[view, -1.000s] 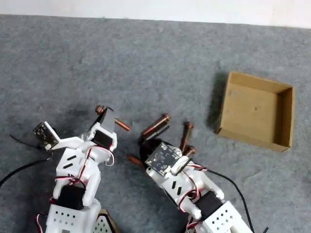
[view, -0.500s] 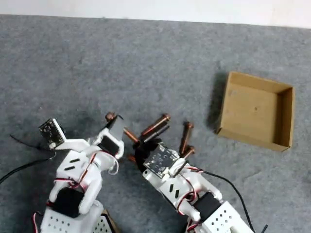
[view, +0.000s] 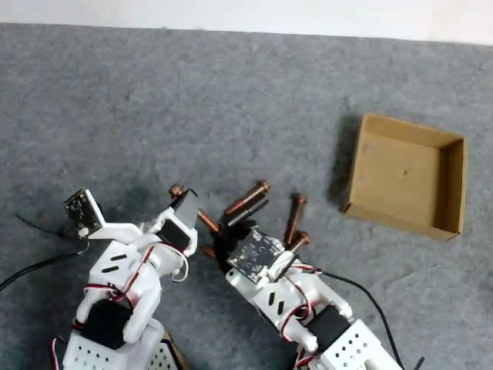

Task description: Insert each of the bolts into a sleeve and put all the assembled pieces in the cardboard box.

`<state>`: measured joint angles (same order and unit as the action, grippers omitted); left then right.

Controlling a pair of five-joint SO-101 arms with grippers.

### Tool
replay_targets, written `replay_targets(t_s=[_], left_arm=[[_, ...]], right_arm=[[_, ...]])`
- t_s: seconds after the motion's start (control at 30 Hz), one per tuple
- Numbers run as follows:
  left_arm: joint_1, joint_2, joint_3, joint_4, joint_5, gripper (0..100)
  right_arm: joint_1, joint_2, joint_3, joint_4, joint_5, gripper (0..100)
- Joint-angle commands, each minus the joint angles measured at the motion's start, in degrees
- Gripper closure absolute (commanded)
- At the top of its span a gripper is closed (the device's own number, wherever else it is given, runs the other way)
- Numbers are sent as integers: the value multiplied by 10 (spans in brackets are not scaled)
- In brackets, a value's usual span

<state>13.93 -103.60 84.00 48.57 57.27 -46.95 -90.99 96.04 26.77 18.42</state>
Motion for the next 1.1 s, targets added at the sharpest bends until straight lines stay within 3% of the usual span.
replay_targets(t_s=[0.0, 0.1, 0.6, 0.8, 1.07], left_arm=[[8, -7, -2, -12, -4, 996], [41, -7, -2, -11, -5, 996], [44, -7, 9, -11, -36, 996], [119, -7, -7, 65, -36, 996], [154, -7, -38, 136, -36, 996]], right_arm=[[-7, -11, 44, -15, 34, 994], [-6, -11, 44, -15, 33, 994], [-3, -11, 43, -15, 34, 994], [-3, -12, 43, -15, 37, 994], [-2, -12, 42, -15, 37, 994]])
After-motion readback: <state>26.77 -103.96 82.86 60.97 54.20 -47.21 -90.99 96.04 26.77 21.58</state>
